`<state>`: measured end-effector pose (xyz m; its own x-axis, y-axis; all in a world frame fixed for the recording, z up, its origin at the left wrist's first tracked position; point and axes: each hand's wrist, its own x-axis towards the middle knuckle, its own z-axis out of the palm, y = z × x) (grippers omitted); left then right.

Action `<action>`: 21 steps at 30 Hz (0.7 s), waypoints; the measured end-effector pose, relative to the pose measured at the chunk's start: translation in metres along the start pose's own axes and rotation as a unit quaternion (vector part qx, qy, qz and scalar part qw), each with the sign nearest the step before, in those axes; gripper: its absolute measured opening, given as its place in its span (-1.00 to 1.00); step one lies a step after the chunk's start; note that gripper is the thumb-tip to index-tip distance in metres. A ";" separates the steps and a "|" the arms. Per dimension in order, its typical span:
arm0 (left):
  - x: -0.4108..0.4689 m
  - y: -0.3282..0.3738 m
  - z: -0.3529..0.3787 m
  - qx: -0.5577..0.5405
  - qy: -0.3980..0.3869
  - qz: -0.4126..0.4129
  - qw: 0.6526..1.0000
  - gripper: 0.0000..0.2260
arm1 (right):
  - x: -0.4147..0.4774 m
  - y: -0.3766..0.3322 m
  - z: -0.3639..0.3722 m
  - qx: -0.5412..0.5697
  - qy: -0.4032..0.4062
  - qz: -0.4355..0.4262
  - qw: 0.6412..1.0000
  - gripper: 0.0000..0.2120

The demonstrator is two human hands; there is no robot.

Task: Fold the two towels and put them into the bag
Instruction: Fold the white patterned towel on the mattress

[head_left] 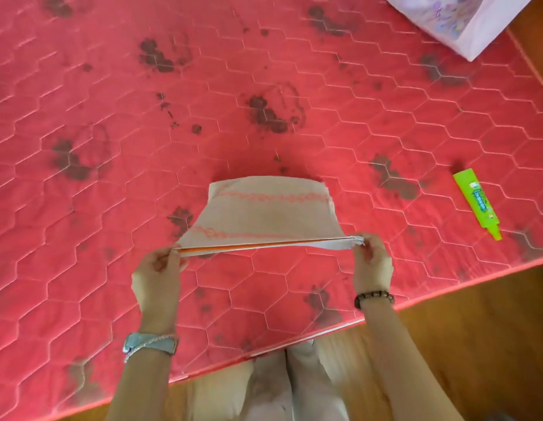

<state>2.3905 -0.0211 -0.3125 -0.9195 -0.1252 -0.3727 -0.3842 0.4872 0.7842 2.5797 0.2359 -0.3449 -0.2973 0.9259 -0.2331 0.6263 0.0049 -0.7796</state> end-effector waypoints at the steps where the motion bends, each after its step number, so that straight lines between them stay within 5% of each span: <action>1: -0.005 -0.016 -0.001 0.016 -0.001 -0.009 1.000 -0.88 | -0.008 0.017 0.003 -0.012 -0.005 0.016 1.000 -0.80; 15: -0.023 -0.140 -0.014 0.157 -0.079 -0.146 0.974 -0.92 | -0.058 0.111 0.013 -0.094 -0.102 0.108 0.984 -0.84; 21: -0.006 -0.133 0.001 0.267 -0.139 -0.162 0.940 -0.93 | -0.037 0.115 0.017 -0.165 -0.245 0.167 0.941 -0.68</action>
<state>2.4466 -0.0841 -0.4148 -0.6754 -0.1482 -0.7224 -0.4767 0.8352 0.2743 2.6502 0.1961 -0.4360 -0.2897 0.6113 -0.7365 0.9096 -0.0635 -0.4106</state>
